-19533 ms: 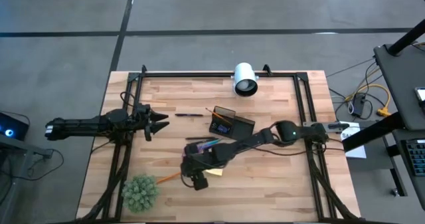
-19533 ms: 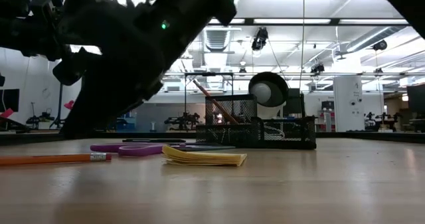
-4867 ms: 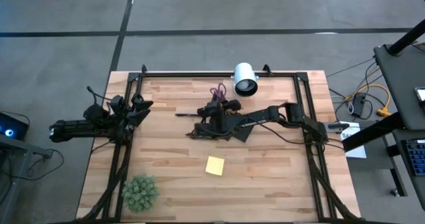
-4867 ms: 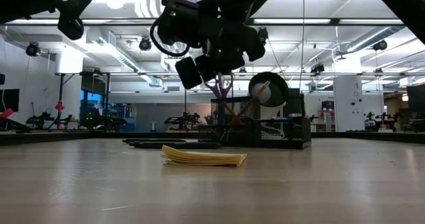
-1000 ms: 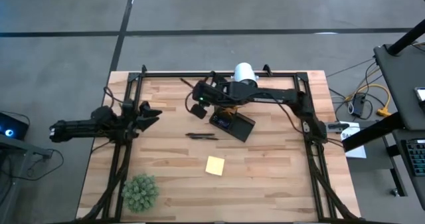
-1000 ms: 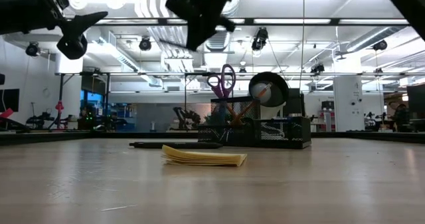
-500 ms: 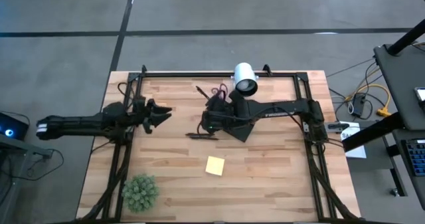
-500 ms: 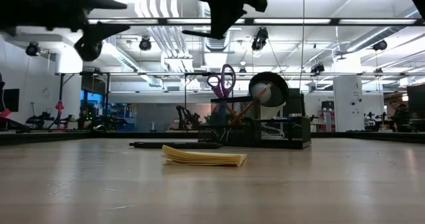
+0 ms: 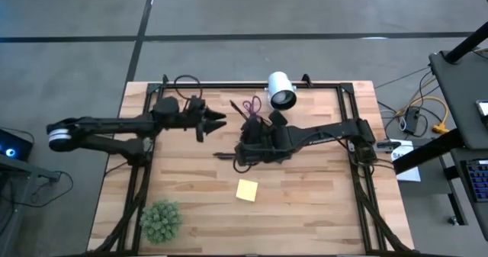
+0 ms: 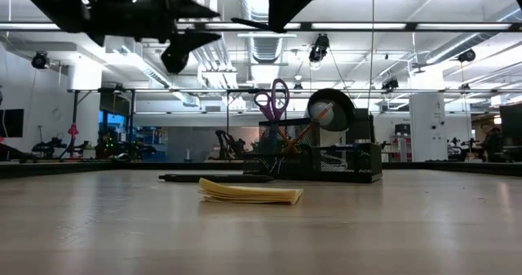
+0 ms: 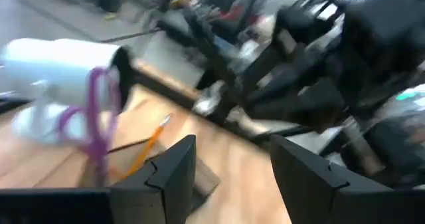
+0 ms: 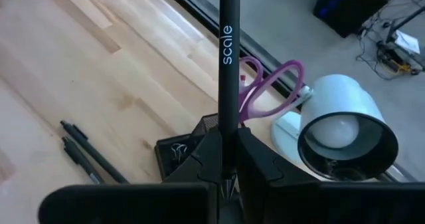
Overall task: Pick and place office supplies into organizer
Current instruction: Put the top black pen into the black mesh organizer
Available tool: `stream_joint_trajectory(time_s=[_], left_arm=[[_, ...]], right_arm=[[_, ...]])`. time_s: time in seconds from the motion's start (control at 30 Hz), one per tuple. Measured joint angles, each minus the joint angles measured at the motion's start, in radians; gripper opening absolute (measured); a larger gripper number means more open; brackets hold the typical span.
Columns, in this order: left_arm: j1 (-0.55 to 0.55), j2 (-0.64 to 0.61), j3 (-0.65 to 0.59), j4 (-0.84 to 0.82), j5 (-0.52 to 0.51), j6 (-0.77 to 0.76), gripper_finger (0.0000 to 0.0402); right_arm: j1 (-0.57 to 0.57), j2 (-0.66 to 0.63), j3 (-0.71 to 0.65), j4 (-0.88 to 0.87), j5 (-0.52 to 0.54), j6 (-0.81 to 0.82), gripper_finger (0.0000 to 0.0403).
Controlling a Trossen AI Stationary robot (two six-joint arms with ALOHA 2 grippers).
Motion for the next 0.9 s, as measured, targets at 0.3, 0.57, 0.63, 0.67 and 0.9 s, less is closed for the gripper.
stream_joint_trajectory(time_s=[0.3, 0.57, 0.63, 0.67, 0.9], left_arm=[[0.11, 0.183, 0.018, 0.311, 0.209, -0.183, 0.0177], [0.113, 0.307, 0.118, 0.381, 0.26, -0.217, 0.0177], [0.115, 0.325, 0.142, 0.379, 0.268, -0.213, 0.0177], [0.116, 0.336, 0.153, 0.377, 0.277, -0.21, 0.0177], [0.118, 0.385, 0.17, 0.374, 0.306, -0.195, 0.0136]], right_arm=[[0.021, -0.001, -0.041, -0.009, 0.006, -0.008, 0.0013], [0.02, 0.0, -0.071, 0.005, 0.009, -0.005, 0.0013], [0.02, -0.001, -0.071, 0.007, 0.01, -0.007, 0.0013], [0.02, -0.001, -0.071, 0.009, 0.009, -0.009, 0.0013], [0.02, -0.001, -0.072, 0.0, 0.009, -0.012, 0.0027]])
